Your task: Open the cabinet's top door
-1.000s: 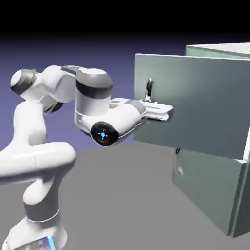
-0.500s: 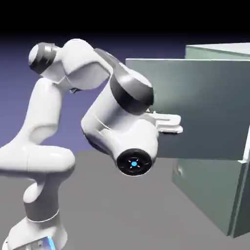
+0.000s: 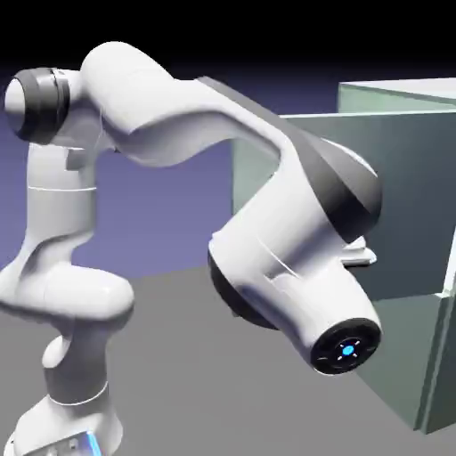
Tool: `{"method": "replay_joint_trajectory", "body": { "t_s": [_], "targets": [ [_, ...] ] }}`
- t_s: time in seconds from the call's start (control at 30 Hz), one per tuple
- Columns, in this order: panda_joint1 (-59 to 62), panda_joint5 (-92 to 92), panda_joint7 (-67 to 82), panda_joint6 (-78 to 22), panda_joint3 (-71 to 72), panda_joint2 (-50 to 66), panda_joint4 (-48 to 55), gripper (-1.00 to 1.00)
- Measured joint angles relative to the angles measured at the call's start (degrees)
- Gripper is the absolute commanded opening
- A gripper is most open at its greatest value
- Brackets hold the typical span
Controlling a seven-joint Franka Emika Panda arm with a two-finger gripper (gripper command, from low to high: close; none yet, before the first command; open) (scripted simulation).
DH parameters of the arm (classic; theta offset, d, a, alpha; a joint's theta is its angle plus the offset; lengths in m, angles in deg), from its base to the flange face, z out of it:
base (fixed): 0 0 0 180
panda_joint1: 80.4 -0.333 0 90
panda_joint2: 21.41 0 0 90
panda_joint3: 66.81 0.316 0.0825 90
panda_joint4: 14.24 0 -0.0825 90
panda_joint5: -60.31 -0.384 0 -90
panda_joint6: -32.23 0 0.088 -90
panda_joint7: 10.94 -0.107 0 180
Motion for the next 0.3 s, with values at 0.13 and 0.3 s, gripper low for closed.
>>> {"method": "replay_joint_trajectory", "body": {
  "t_s": [0.13,0.3],
  "targets": [
    [-2.0,4.4,-2.9,2.9,1.1,-8.3,4.0,-1.0],
    [-6.6,9.9,-7.2,5.1,0.4,-18.7,10.0,-1.0]
  ]
}}
